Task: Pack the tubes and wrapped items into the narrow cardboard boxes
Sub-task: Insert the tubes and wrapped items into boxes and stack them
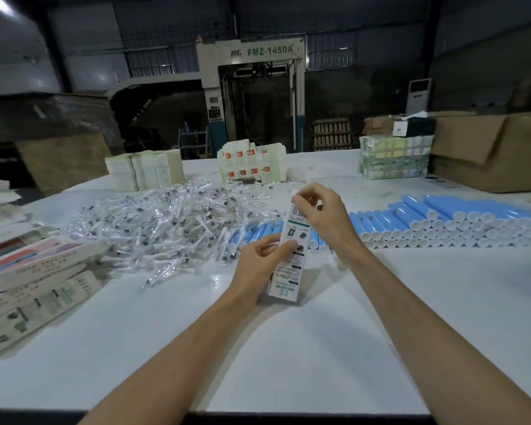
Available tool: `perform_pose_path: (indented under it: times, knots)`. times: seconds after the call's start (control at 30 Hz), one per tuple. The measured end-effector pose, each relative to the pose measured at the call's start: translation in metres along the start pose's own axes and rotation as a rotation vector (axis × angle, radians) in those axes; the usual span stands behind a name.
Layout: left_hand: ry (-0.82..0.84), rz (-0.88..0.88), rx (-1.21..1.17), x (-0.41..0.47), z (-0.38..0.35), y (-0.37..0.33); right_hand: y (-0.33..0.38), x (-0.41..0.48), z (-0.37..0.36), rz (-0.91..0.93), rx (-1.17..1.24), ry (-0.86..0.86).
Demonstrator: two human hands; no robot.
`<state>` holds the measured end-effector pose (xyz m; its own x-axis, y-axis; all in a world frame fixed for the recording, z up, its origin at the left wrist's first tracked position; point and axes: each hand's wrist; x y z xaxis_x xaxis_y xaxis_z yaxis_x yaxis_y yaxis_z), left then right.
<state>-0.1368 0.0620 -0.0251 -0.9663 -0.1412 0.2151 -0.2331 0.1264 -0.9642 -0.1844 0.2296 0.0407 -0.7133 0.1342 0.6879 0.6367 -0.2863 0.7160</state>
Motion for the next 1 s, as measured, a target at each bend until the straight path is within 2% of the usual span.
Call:
perform_pose_path:
  times: [0.13,0.23,0.4,0.5,0.6,0.73,1.0]
  knots:
    - [-0.023,0.012,-0.008,0.002,0.001,0.002,-0.003,-0.006,-0.009,0.013,-0.105,-0.007]
    - [-0.051,0.047,-0.027,0.005,0.002,0.001,-0.002,-0.012,-0.007,-0.049,0.029,-0.132]
    - [-0.020,0.096,-0.138,0.006,-0.001,0.000,-0.011,-0.023,0.000,-0.186,0.213,0.072]
    - [0.015,0.102,-0.124,0.005,-0.004,0.000,-0.018,-0.026,0.001,-0.221,0.329,0.086]
    - [0.048,0.049,-0.118,0.003,-0.003,0.001,-0.021,-0.028,0.001,-0.215,0.341,0.077]
    - [0.103,-0.120,0.038,0.001,0.004,-0.004,-0.024,-0.035,0.003,-0.222,0.350,0.092]
    - [0.100,-0.159,0.046,0.004,0.008,-0.006,-0.017,-0.038,0.008,-0.211,0.346,0.186]
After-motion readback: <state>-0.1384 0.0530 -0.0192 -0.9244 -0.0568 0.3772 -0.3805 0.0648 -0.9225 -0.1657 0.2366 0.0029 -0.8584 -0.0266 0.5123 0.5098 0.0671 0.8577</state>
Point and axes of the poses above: each hand's wrist, its own x-axis towards the middle knuckle, its own z-axis out of the back of the hand, y = z × x, and after that the axes turned 11 degrees about -y, right-handed
